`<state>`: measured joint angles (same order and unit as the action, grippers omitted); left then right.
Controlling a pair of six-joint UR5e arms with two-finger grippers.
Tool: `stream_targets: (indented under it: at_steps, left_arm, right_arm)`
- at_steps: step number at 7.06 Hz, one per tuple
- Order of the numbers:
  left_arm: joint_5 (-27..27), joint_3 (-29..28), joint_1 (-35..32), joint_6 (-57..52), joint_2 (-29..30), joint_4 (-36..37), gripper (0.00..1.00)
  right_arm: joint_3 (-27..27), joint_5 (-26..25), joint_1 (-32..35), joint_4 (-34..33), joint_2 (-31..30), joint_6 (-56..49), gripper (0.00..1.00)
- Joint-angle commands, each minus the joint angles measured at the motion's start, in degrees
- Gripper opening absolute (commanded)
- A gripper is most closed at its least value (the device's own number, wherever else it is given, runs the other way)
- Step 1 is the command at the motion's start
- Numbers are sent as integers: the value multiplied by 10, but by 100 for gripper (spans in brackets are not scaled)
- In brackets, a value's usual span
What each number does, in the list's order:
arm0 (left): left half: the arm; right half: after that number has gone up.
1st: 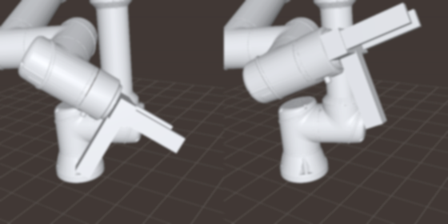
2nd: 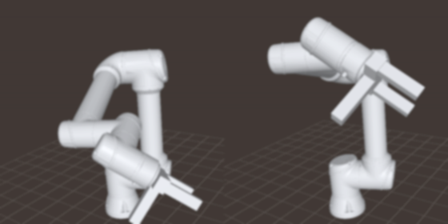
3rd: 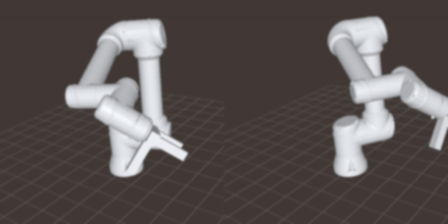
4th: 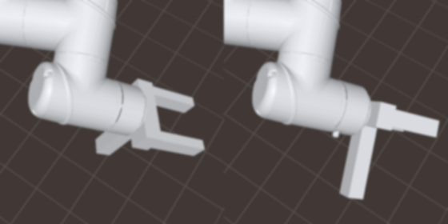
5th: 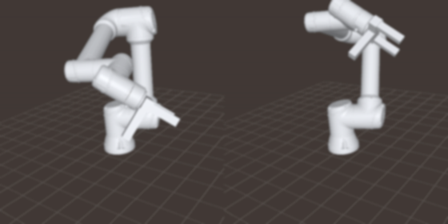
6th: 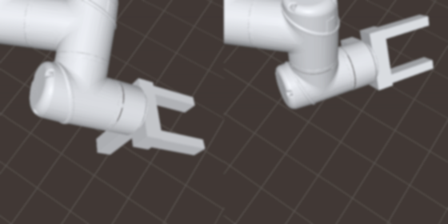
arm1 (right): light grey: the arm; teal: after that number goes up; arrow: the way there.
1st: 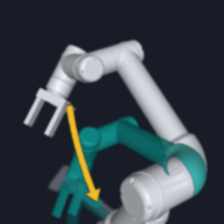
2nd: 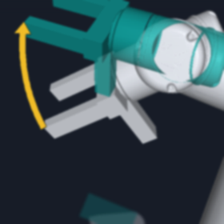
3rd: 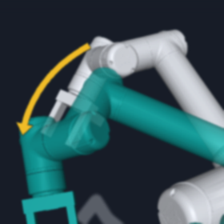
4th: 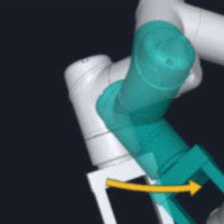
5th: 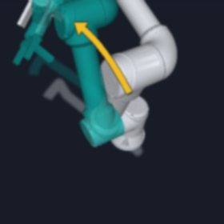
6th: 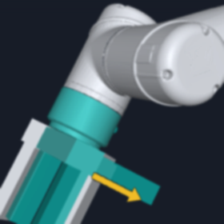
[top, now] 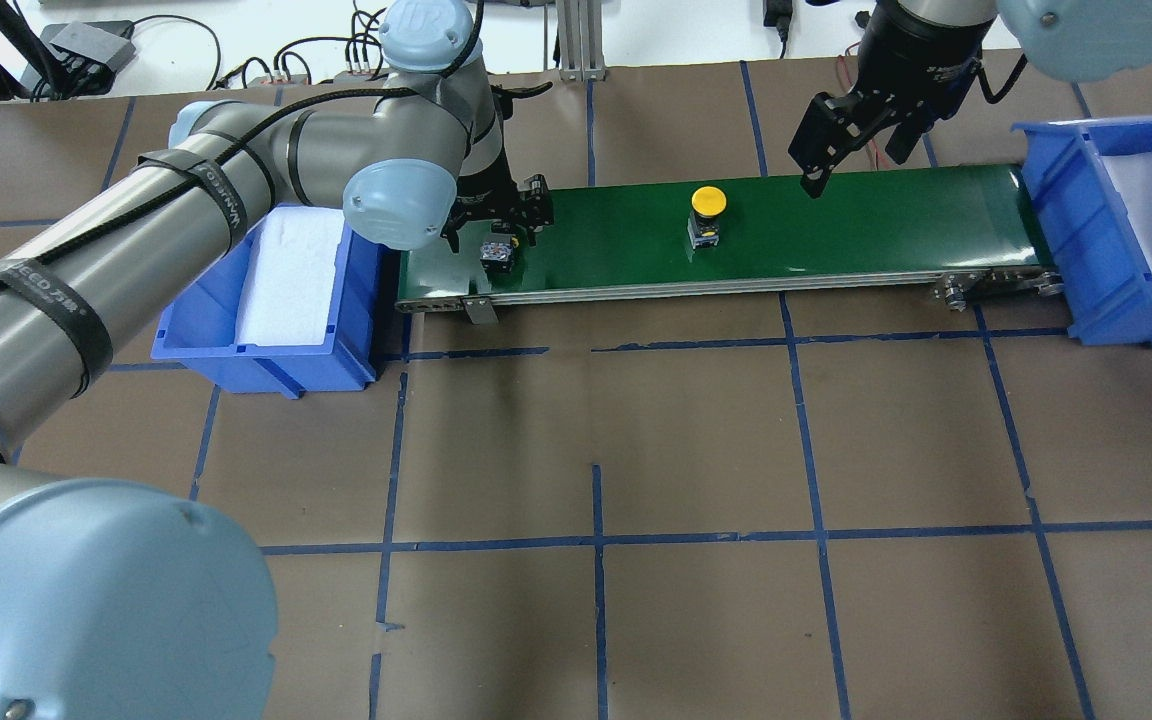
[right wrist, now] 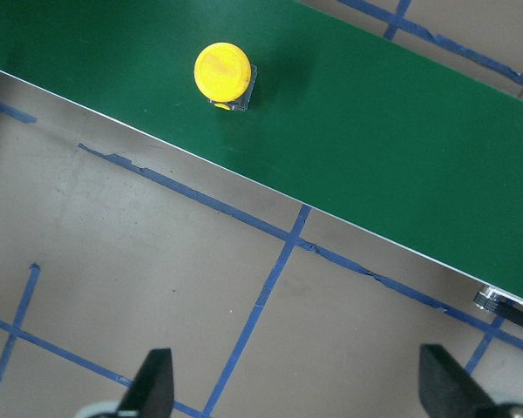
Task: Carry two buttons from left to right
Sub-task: 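Release the red button with the left gripper while the right gripper approaches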
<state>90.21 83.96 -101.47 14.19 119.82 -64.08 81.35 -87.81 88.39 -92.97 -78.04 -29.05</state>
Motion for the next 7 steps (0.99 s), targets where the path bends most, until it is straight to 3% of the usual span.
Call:
stream_targets:
  at_steps: [1, 3, 4, 5, 6, 7]
  left_arm:
    - [-3, -1, -1, 0, -85, -98, 100]
    - [-28, 36, -5, -74, -225, -206, 100]
    - [-30, 83, 0, -103, -297, -218, 100]
    - [-29, 126, 7, -95, -325, -211, 100]
    - [-28, 120, 23, -94, -331, -212, 100]
    - [-27, 113, 35, -84, -331, -217, 100]
  right_arm:
    - [3, -25, -6, -65, 31, -88, 100]
    - [3, -25, -7, -82, 57, -179, 100]
    - [6, -25, -7, -73, 61, -270, 100]
    - [8, -26, -7, -74, 61, -324, 100]
    - [14, -25, -5, -84, 75, -345, 100]
    - [23, -23, -7, -103, 97, -435, 100]
